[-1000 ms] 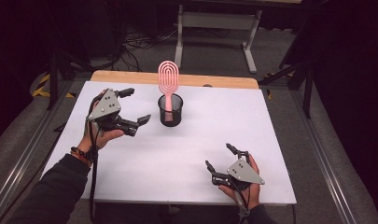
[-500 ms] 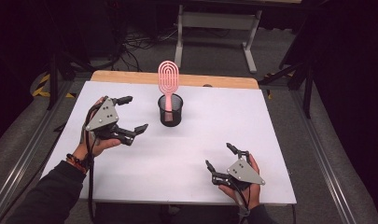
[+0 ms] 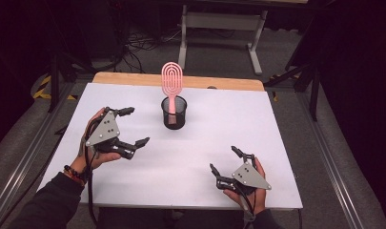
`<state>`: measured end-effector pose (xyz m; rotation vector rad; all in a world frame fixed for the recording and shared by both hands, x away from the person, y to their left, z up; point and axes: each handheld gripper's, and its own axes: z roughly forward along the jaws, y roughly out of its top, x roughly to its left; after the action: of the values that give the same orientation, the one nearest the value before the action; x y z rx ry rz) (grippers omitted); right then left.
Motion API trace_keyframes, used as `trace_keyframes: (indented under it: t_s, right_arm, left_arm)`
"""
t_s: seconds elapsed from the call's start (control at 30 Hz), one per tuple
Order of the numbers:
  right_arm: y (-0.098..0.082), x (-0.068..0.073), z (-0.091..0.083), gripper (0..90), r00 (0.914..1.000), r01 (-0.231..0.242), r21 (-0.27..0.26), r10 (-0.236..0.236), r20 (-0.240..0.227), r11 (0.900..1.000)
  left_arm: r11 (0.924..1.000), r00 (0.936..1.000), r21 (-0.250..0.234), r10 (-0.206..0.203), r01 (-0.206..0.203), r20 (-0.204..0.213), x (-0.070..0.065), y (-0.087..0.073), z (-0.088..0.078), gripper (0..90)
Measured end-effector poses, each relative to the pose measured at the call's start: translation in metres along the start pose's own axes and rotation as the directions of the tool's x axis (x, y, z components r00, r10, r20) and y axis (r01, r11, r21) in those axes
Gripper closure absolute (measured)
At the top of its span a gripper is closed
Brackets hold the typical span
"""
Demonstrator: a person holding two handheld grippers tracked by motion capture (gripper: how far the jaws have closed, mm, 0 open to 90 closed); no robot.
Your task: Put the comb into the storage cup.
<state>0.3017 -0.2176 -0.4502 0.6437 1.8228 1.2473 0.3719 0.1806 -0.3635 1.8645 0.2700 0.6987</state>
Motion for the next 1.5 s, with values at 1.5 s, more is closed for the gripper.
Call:
trace_keyframes:
  t_s: [1.5]
  right_arm:
    - [0.005,0.000,-0.004,12.9,0.9999,0.005,-0.011,-0.005,0.009,1.000]
  left_arm:
    - [0.9974,0.9983,0.066,-0.027,0.031,-0.052,-0.031,-0.079,-0.033,4.9]
